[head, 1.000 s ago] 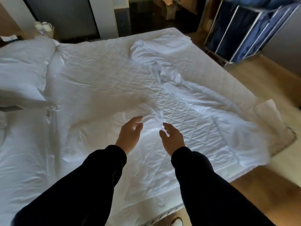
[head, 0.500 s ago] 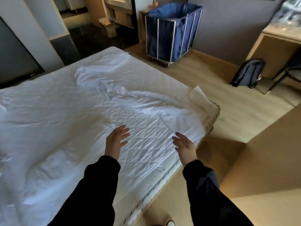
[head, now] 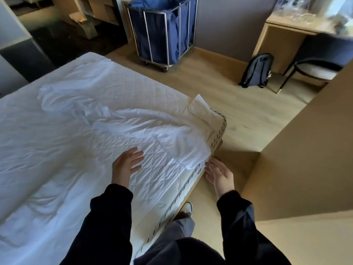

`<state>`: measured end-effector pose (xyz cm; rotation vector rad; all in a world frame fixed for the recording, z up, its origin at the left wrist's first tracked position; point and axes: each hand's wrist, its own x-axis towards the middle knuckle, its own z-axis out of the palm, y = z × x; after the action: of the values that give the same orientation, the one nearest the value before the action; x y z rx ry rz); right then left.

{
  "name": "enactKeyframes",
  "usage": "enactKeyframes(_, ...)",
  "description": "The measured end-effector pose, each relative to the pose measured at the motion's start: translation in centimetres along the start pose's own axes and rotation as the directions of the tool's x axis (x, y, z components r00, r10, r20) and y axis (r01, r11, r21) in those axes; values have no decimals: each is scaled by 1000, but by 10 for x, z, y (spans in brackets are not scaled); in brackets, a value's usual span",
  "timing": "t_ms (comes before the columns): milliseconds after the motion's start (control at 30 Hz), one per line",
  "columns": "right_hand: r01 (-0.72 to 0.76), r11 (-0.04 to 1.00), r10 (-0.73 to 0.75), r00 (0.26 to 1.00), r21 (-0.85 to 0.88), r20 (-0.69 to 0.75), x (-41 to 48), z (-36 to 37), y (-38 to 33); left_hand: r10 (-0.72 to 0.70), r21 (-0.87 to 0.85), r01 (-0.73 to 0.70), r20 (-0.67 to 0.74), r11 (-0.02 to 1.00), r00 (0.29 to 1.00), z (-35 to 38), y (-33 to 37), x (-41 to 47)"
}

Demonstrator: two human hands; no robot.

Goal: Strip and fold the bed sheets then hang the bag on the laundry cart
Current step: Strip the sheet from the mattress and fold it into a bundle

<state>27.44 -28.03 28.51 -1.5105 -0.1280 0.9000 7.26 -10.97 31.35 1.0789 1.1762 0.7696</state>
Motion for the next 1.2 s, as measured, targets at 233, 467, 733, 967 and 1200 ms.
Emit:
enactKeyframes(233,49,999,-49,997,-3,-67,78,-3,-32,-4,-19,4,3,1000,1000,55,10,70)
enactKeyframes(467,47,998,-51,994,-38,-93,156,3,-70,-21,4,21,-6,1000,1000,93,9,136)
enactKeyframes(733,-57,997,58,998,-57,12,263,11,-107,-64,-62,52,-200,997,978,120,10,174)
enactKeyframes(967,-100,952,193,930,-291,312,357,48,-132,-139,-216,44,-448,975,883,154,10,187)
enactKeyframes(1200,-30,794,387,796,-608,466,427,77,-107,-267,-304,106,-558,947,786,184,-5,210)
